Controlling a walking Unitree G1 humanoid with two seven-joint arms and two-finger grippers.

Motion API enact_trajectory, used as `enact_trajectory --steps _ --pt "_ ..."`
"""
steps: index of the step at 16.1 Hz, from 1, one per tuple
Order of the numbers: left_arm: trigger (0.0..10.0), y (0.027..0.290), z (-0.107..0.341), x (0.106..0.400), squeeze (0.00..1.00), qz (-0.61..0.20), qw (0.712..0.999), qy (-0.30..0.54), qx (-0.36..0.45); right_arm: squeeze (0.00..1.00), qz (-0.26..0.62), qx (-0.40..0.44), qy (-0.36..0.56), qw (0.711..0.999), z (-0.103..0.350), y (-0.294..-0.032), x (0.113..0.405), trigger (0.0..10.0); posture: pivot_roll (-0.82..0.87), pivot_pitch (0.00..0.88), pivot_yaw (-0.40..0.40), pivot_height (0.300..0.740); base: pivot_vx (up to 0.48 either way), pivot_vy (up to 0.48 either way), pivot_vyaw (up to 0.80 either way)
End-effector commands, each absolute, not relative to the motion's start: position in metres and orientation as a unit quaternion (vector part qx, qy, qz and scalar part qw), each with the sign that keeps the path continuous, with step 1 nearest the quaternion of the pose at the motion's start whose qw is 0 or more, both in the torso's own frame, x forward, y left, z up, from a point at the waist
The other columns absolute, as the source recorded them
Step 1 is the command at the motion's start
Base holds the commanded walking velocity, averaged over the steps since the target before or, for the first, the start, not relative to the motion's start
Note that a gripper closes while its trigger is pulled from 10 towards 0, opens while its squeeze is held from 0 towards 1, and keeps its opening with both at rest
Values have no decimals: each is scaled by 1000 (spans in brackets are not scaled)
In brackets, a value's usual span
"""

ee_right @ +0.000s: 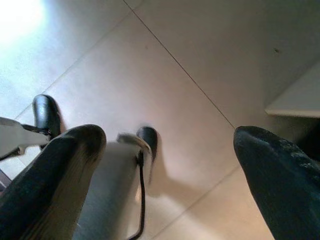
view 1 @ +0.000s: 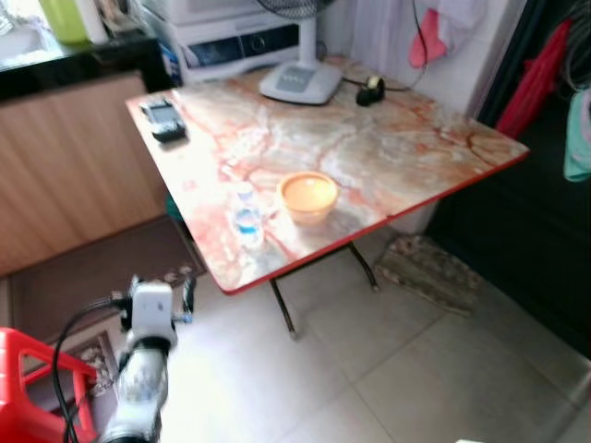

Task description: Restocking fridge

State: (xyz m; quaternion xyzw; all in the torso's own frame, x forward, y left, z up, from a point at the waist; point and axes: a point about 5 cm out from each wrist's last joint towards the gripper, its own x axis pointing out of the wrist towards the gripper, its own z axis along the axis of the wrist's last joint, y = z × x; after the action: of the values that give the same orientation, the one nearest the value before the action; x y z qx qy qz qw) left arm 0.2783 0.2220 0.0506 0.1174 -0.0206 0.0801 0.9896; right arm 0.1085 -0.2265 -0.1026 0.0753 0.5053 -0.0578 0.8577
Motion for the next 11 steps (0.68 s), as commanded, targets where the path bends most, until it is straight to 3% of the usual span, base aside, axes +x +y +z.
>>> enact_trajectory --steps 1,7,11 --pt "10000 214 66 281 0 51 990 -58 117 0 -75 83 502 858 -103 -228 103 10000 145 54 -9 740 0 0 0" --pt "10000 168 131 282 0 -27 984 -160 74 0 -111 104 497 854 -106 -232 83 10000 151 97 -22 740 0 0 0" --pt "10000 176 159 276 0 0 981 -174 81 0 -98 103 497 856 -108 -225 78 10000 188 127 -44 740 0 0 0"
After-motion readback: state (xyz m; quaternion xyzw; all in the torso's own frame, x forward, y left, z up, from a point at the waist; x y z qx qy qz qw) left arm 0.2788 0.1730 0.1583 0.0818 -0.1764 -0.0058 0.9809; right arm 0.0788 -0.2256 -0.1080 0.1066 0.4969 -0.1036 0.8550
